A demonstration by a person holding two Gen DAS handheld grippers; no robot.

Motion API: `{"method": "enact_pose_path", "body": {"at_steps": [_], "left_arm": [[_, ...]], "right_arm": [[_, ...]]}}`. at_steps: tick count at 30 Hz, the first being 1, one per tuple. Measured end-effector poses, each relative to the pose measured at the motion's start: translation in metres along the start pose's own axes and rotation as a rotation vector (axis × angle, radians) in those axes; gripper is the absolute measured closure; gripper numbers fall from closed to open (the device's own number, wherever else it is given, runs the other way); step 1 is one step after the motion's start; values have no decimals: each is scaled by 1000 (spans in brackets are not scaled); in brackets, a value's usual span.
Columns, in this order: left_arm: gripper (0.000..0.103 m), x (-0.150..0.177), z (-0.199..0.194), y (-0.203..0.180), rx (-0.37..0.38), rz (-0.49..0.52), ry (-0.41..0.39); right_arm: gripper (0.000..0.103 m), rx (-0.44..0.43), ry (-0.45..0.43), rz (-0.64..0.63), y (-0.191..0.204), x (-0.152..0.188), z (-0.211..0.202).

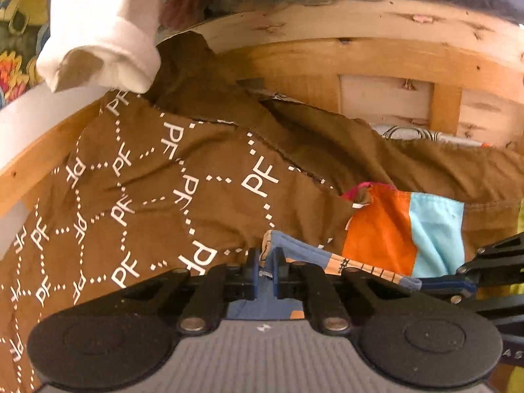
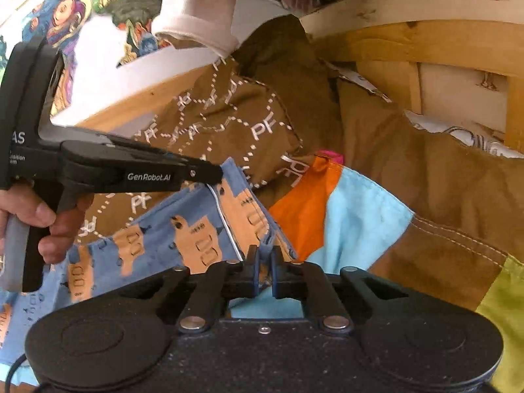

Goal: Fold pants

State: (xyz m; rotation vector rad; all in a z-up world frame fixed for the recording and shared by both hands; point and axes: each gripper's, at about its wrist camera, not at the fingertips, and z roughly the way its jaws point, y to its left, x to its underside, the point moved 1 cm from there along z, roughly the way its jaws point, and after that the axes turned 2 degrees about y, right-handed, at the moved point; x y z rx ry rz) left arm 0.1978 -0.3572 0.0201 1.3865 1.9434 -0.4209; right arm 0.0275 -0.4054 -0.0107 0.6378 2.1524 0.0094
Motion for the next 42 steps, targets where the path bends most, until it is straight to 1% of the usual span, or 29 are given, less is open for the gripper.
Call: {"method": "enact_pose_path", "body": {"at_steps": [2, 3, 4, 5, 6, 8, 10, 12, 14, 15, 16, 17, 18, 19, 21, 23, 27, 29, 32, 33, 34, 35, 36, 37, 38, 39, 40, 41, 42], "left_arm": [[85, 1, -1, -1, -10, 25, -2], [65, 2, -2, -1, -10, 36, 2], [39, 2, -2, 2, -12, 36, 13], [34, 2, -3, 5, -18, 23, 13], [34, 2, -2, 11, -4, -2, 17], [37, 1, 4, 21, 46, -51, 63], [53, 1, 18, 30, 103, -101, 143], [61, 3, 29, 35, 143, -126, 199], [72, 3, 34, 34, 149, -126, 211], [83, 2, 34, 32, 151, -120, 218], [86, 1, 33, 30, 145, -113, 218], [87, 0, 31, 27, 136, -105, 212], [88, -2, 28, 25, 122, -96, 203], [88, -3, 25, 23, 111, -96, 196], [89, -6, 20, 20, 99, -105, 173], [89, -11, 16, 16, 94, -109, 150], [89, -24, 10, 11, 102, -113, 91], [89, -28, 11, 9, 94, -102, 83], [85, -21, 16, -1, 71, -52, 98], [78, -18, 17, -4, 56, -39, 96], [61, -15, 14, -3, 43, -33, 84], [48, -13, 11, -2, 13, -32, 70], [27, -11, 5, 0, -27, -35, 51], [16, -7, -5, 5, -75, -44, 18], [14, -3, -13, 9, -118, -60, -9], [11, 4, -26, 16, -169, -95, -30], [7, 11, -37, 21, -200, -135, -38], [6, 23, -51, 28, -227, -190, -46], [4, 36, -64, 33, -253, -239, -51]], "right_arm": [[93, 12, -4, -3, -2, -1, 0], [85, 27, -8, -12, -1, -1, -1], [76, 42, -9, -18, -2, -1, -1], [73, 51, -6, -16, -2, -1, -1], [72, 46, -3, -9, -4, -1, 0], [72, 41, 3, -5, -4, -1, 2], [71, 27, 17, -4, -5, -1, 6], [71, 2, 30, 24, -8, -2, 9], [72, -15, 46, 48, -12, -2, 13], [75, -20, 52, 63, -14, -2, 15], [78, -20, 54, 76, -15, -2, 15], [82, -20, 54, 81, -16, -3, 15], [88, -15, 50, 84, -17, -3, 14], [90, -15, 44, 86, -17, -3, 12], [92, -5, 20, 79, -14, -3, 7], [92, 25, -27, 48, -9, -4, 0], [93, 76, -106, 7, -4, -5, -14], [93, 104, -137, 2, -6, -6, -17], [93, 117, -88, -3, -8, -5, -7], [92, 122, -68, -4, -8, -4, -3], [91, 130, -53, -16, -8, -4, 1], [91, 140, -49, -30, -7, -3, 3], [90, 142, -51, -37, -7, -2, 3], [83, 143, -55, -43, -7, -2, 3], [79, 145, -62, -53, -6, -1, 2], [72, 151, -70, -67, -5, -1, 0], [62, 155, -82, -83, -4, -1, -1], [56, 157, -98, -102, -1, -1, -3], [41, 162, -116, -127, 3, 0, -5]]}}
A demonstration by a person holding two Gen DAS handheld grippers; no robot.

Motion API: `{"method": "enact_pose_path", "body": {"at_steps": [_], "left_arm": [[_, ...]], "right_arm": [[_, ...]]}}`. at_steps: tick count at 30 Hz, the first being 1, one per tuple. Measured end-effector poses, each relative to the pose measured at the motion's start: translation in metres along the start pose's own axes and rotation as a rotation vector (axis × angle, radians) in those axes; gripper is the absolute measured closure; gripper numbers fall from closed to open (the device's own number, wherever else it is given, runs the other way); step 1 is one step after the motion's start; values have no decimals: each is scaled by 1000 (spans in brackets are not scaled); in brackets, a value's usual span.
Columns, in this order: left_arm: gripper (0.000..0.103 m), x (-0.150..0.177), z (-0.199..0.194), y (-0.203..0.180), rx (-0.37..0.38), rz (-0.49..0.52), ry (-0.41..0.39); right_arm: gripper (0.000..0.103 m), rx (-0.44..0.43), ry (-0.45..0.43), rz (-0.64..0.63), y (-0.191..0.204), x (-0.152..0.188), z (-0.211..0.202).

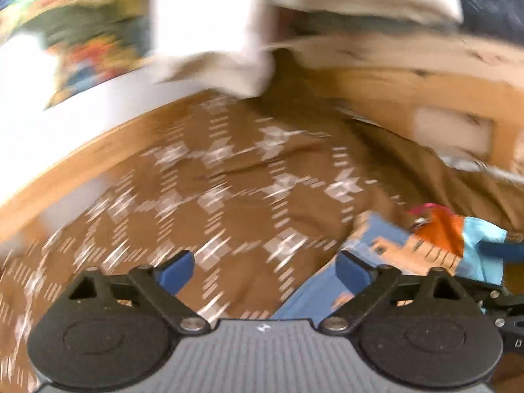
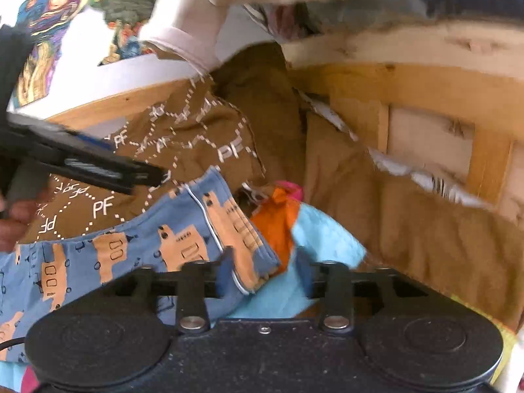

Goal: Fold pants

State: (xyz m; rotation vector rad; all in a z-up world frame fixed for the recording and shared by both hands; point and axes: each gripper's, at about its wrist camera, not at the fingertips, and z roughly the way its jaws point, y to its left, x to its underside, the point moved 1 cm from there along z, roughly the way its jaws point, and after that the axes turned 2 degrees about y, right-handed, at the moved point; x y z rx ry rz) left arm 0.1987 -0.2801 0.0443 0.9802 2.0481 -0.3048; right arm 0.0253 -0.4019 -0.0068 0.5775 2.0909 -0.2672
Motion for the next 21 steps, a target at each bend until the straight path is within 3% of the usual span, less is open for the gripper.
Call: {"method": "enact_pose_path", "body": {"at_steps": [1, 2, 4, 6, 9, 12, 15, 17, 20, 21], "left_arm": [[4, 11, -11, 9, -22, -41, 1], [4, 24, -22, 17, -38, -71, 5], [4, 59, -47, 36, -66, -112, 50], [4, 97, -68, 51, -87, -147, 116], [4, 147, -90, 75, -138, -194, 215], [4, 186, -111, 104, -205, -261, 299], [4, 228, -135, 139, -287, -370, 359], [4, 240, -151, 152, -303, -406, 342], [4, 250, -176, 154, -309, -341, 365], [5, 250, -184, 152, -303, -315, 380]], "right_arm": [[30, 14, -31, -36, 5, 0, -3], [27, 21, -60, -72, 11, -1, -7], [26, 2, -110, -141, 23, -1, -13], [26, -76, -116, -194, 36, 0, -14], [26, -233, -43, -293, 64, 4, -4], [26, -335, 46, -392, 95, 15, 5], [25, -247, 166, -523, 116, 30, 25], [18, -200, 176, -496, 109, 26, 31], [11, -63, 153, -433, 93, 13, 34], [12, -65, 152, -406, 87, 11, 33]]}}
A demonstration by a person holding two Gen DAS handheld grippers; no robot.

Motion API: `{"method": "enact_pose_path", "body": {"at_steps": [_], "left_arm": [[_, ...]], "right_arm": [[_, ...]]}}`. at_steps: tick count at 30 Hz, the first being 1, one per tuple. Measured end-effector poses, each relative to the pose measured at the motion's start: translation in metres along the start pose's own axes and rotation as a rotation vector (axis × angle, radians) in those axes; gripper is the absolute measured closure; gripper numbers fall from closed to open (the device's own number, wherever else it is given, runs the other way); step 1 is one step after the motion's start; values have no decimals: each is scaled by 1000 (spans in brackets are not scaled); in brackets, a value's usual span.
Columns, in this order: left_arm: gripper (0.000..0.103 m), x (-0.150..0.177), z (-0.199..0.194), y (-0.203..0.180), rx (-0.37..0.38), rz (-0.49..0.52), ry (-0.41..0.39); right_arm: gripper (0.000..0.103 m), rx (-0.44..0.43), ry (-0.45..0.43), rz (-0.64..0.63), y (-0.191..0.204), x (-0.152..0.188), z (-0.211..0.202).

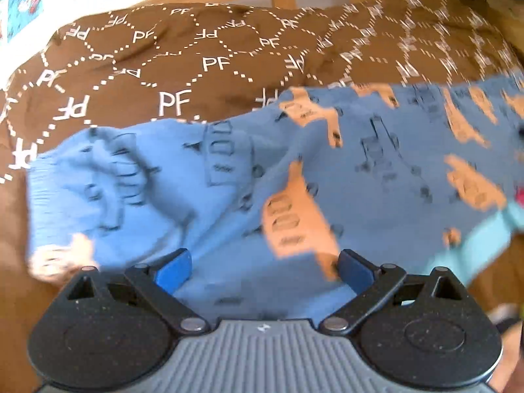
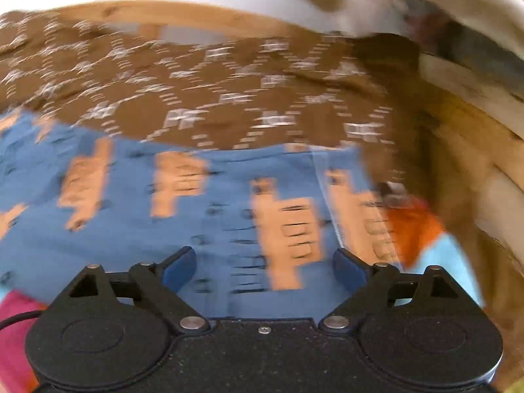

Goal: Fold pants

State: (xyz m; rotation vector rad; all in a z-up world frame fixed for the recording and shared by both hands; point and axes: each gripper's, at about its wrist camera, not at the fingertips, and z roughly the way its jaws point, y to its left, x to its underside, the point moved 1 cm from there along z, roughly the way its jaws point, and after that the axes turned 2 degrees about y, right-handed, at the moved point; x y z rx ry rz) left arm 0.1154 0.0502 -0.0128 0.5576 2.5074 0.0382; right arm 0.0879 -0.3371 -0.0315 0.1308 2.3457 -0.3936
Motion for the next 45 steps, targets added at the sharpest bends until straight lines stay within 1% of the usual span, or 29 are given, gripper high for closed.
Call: {"method": "enact_pose_path", "body": {"at_steps": [2, 4, 5, 6, 8, 10, 11, 12, 14, 15, 17, 19, 21, 23, 24, 26, 28, 30, 32, 33, 34, 35, 36, 38, 39, 40, 41, 42, 45], "left_arm": [[5, -1, -14, 1, 17, 13, -3], [5, -17, -26, -1, 77, -1, -74], [5, -28, -31, -1, 108, -21, -120], [5, -36, -31, -1, 128, -38, -141], [5, -65, -17, -3, 181, -81, -159], [5, -84, 5, -8, 207, -73, -141], [7, -92, 18, -9, 201, -57, -117], [9, -100, 36, -7, 180, -47, -64], [13, -102, 57, 2, 154, -57, 9], [17, -101, 62, 11, 149, -65, 11], [20, -96, 57, 28, 181, -98, -15], [20, -89, 48, 40, 158, -125, -16], [20, -86, 43, 43, 145, -119, -11], [16, -88, 33, 38, 126, -139, -20], [10, -90, 31, 36, 129, -145, -34], [9, -102, 27, 23, 163, -147, -86], [9, -115, 33, 8, 186, -126, -103], [9, -130, 48, -18, 136, -54, -90], [9, -138, 66, -44, 10, 63, -63], [9, -140, 77, -56, -73, 124, -65], [7, -142, 84, -63, -133, 154, -76], [5, -145, 88, -65, -181, 157, -88], [0, -150, 92, -64, -235, 131, -93], [1, -157, 96, -57, -313, 47, -91], [4, -161, 97, -53, -364, 13, -85], [5, -163, 95, -51, -380, -8, -77], [6, -167, 89, -50, -365, -40, -84], [6, -169, 79, -53, -337, -66, -116], [0, -179, 55, -80, -194, -70, -214]], "right_arm": [[11, -39, -14, 56, -7, 3, -5], [6, -48, -35, 51, 0, 5, -12], [6, -60, -48, 32, 7, 3, -13], [6, -75, -59, 11, 13, 5, -16], [5, -114, -76, -31, 27, 4, -20], [5, -151, -91, -70, 38, 3, -22], [5, -165, -93, -94, 44, 3, -23], [5, -173, -95, -121, 50, 5, -23], [5, -173, -96, -164, 59, 8, -21], [5, -168, -95, -177, 60, 10, -22], [4, -164, -86, -167, 59, 10, -20], [4, -159, -67, -122, 52, 9, -18], [4, -157, -44, -65, 43, 8, -14], [4, -166, -27, -14, 36, 8, -12], [4, -172, -25, 5, 33, 7, -11], [3, -180, -32, 26, 31, 6, -12], [2, -184, -45, 29, 31, 5, -16], [2, -189, -50, 31, 31, 6, -18], [2, -192, -49, 33, 30, 7, -18], [2, -189, -48, 35, 29, 8, -18], [2, -185, -48, 39, 28, 8, -17], [2, -181, -48, 45, 26, 9, -17], [2, -177, -48, 51, 24, 9, -16], [2, -159, -54, 66, 19, 9, -16], [2, -148, -58, 77, 16, 9, -16], [2, -134, -65, 94, 12, 8, -17], [2, -119, -72, 113, 7, 8, -18], [2, -104, -84, 139, 2, 7, -20], [2, -65, -121, 221, -16, 7, -27]]}}
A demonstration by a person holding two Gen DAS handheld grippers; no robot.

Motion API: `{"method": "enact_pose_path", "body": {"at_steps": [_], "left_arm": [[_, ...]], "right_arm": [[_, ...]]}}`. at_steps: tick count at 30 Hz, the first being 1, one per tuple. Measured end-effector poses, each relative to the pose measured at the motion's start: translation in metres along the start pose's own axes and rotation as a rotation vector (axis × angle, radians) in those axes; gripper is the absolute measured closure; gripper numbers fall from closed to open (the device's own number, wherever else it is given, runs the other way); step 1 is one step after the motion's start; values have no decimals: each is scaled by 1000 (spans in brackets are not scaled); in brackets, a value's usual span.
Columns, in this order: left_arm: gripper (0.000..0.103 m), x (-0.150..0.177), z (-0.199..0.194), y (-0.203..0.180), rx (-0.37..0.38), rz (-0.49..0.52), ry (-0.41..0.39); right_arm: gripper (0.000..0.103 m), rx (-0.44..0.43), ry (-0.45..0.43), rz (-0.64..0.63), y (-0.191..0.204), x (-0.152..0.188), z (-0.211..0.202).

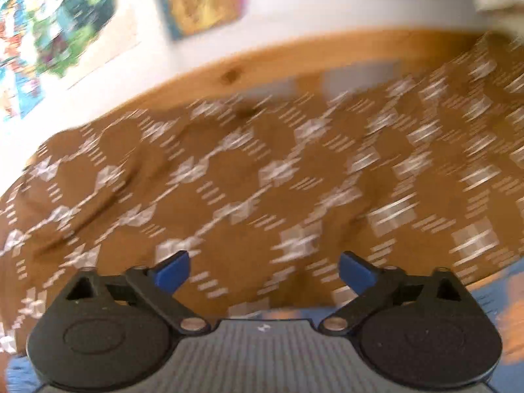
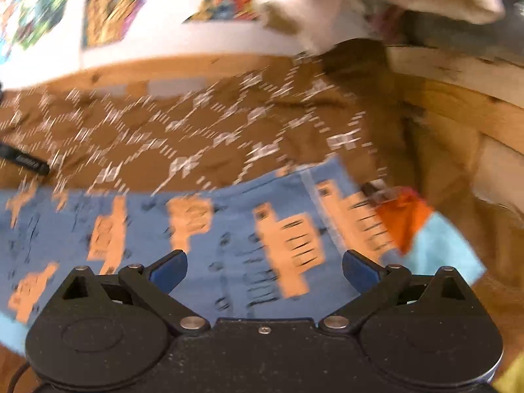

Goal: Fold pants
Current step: 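Grasp the folded pants edge with the right gripper while the left gripper presses nearby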

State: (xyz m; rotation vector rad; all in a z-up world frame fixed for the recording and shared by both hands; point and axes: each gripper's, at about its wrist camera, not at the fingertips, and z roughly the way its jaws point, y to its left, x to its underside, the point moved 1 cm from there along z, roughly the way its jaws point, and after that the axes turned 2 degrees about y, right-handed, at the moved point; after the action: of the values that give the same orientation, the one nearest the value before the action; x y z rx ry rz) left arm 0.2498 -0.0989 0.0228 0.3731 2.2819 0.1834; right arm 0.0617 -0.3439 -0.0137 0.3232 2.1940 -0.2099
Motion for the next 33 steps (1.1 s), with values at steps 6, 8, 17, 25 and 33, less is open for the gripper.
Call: {"method": "enact_pose_path", "body": {"at_steps": [6, 8, 17, 25, 33], "left_arm": [[0, -33, -34, -99, 391, 205, -80], [0, -42, -44, -142, 498, 298, -104], [0, -38, -33, -266, 469, 596, -65], [0, -32, -19, -266, 480, 535, 5], [1, -43, -24, -264, 483, 485, 9]], "right_arm": [[1, 58, -16, 189, -43, 0, -15], [1, 51, 2, 237, -56, 2, -15], [14, -65, -17, 333, -71, 4, -15], [17, -131, -1, 412, -77, 7, -16], [18, -194, 63, 530, -84, 14, -3]]}}
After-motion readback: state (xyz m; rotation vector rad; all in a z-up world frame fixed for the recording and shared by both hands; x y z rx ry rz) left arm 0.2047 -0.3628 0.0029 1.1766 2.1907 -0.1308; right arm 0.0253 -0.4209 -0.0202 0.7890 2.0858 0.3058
